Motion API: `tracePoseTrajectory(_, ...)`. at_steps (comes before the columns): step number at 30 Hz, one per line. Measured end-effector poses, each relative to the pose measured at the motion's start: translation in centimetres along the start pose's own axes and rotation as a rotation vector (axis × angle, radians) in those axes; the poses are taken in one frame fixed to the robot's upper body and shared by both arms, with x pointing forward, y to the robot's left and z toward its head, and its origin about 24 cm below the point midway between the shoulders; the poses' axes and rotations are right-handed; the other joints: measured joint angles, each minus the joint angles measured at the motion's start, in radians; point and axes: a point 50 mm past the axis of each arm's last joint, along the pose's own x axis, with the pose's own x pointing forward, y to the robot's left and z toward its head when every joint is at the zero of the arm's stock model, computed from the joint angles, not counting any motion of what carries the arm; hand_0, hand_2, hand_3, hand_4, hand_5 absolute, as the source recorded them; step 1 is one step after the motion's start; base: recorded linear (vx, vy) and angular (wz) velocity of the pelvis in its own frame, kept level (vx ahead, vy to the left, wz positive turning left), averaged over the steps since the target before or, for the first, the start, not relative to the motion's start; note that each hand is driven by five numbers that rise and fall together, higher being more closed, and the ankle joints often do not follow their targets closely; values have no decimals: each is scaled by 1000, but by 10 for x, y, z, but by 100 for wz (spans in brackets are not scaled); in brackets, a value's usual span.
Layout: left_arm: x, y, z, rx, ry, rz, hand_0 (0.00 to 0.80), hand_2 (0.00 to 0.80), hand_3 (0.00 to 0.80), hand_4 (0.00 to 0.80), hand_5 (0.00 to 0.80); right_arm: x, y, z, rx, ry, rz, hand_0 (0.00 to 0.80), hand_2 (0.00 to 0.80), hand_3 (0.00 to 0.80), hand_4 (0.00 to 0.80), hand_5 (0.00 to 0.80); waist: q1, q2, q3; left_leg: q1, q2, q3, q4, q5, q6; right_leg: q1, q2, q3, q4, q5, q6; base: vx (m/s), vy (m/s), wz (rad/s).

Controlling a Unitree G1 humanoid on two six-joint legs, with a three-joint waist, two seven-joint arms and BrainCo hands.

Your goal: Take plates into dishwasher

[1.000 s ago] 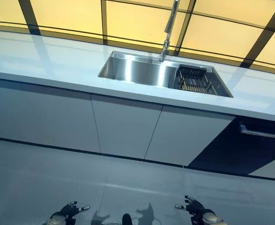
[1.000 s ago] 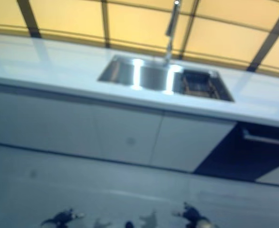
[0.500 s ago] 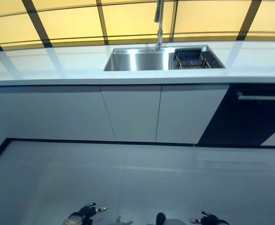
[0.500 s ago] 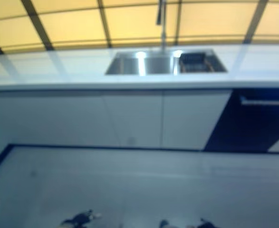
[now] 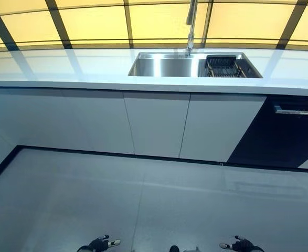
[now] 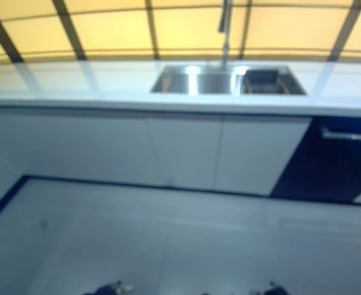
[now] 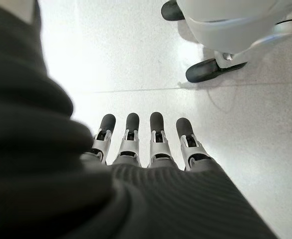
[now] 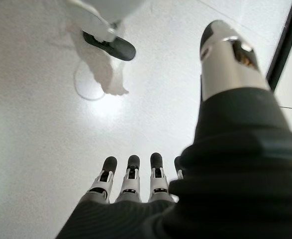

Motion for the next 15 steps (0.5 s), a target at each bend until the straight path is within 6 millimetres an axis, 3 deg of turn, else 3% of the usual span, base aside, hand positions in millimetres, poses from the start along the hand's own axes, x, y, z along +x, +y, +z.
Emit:
tracePoseTrajectory(3,-3,12,-1,9,2,29,0,0,0,0,0,0,5,4,3,-24,14,0,0,0,0,0,0,-19,4,4,-19,30,-13,7,19,0,-21,14,-12,23,31,-70,133,-25)
tracePoseTrajectory(7,-9,36,-3,31,17,88,0,0,0,0,0,0,23,6,18,-34,60,0,0,0,0,0,1,-42,2,3,-17,60,-15,0,37,-6,-66,-68,30,10,81,-15,-8,-21)
tracePoseTrajectory(11,-9,36,-6,28,37,88,0,0,0,0,0,0,27,11,21,-53,71,0,0,0,0,0,1,-54,-2,1,-5,75,-8,10,22,36,-78,-85,-20,14,90,24,-92,-12)
tracePoseTrajectory(13,-8,31,-6,22,44,77,0,0,0,0,0,0,26,11,20,-52,70,0,0,0,0,0,1,-60,-8,6,-9,68,-9,9,21,82,-71,-76,-95,39,54,44,-141,2)
tracePoseTrajectory(15,-7,28,-6,19,41,69,0,0,0,0,0,0,26,11,18,-54,73,0,0,0,0,0,1,-50,-12,7,0,69,-13,10,12,84,-61,-69,-100,42,50,29,-112,-5)
